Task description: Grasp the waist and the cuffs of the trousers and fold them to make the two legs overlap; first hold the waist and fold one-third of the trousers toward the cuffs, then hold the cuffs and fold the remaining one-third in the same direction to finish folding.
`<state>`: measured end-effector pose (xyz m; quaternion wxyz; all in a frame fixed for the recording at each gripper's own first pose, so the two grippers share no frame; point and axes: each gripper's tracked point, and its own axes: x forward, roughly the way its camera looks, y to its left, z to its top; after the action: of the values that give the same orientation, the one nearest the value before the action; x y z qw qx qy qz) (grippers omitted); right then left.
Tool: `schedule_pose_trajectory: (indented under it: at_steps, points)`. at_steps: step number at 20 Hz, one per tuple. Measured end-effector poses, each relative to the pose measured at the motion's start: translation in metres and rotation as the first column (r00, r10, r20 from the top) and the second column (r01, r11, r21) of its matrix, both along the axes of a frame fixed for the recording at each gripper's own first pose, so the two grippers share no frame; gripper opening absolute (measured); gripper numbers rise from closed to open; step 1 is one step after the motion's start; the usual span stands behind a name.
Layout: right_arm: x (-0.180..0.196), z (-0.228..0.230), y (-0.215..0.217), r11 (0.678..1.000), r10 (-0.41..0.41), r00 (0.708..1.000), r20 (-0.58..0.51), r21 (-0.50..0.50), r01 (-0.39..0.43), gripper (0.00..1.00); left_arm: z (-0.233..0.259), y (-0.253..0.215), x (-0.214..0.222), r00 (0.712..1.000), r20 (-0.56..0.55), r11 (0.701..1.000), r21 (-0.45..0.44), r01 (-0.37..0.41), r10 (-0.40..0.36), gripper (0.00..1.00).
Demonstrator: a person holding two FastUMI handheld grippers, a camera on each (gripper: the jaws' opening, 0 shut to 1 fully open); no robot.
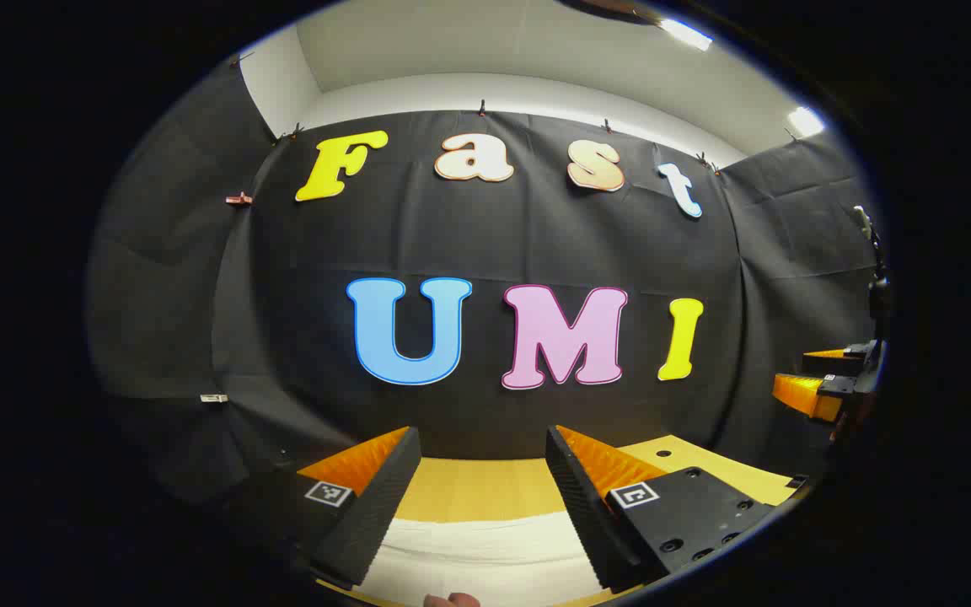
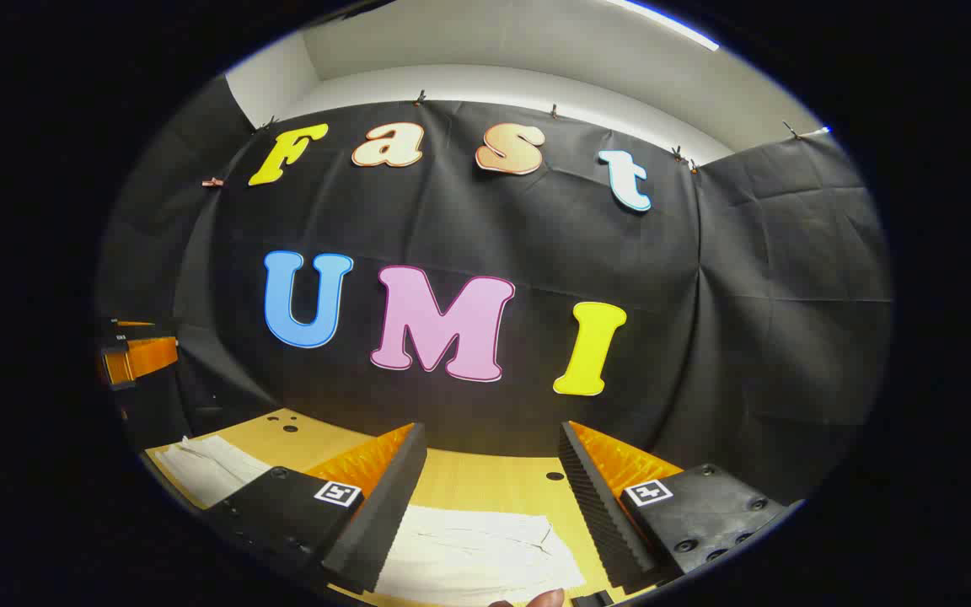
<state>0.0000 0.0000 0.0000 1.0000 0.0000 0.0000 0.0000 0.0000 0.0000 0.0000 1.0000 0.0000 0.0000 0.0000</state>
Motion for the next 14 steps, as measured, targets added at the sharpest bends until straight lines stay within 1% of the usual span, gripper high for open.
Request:
schedule_pose_trajectory:
  at_steps: [3, 4, 5, 14]
  points:
    - [0.001, 0.002, 0.007, 1.0, -0.001, 1.0, 0.006, -0.013, 0.001, 0.97, -0.001, 0.009, -0.002, 1.0, 0.0, 1.0, 0.002, 0.011, -0.011, 0.95]
    - [0.001, 0.001, 0.01, 1.0, 0.0, 1.0, 0.005, -0.02, 0.0, 0.97, -0.003, 0.01, -0.002, 1.0, 0.0, 1.0, 0.003, 0.016, -0.016, 0.92]
    - [0.0, 0.001, 0.013, 1.0, 0.001, 1.0, 0.005, -0.027, -0.001, 0.97, -0.003, 0.013, -0.003, 1.0, 0.003, 1.0, 0.004, 0.02, -0.02, 0.95]
    - [-0.001, 0.002, 0.035, 0.997, 0.011, 1.0, 0.002, -0.082, -0.011, 0.97, -0.012, 0.052, -0.006, 1.0, 0.007, 0.998, 0.051, 0.024, -0.024, 0.95]
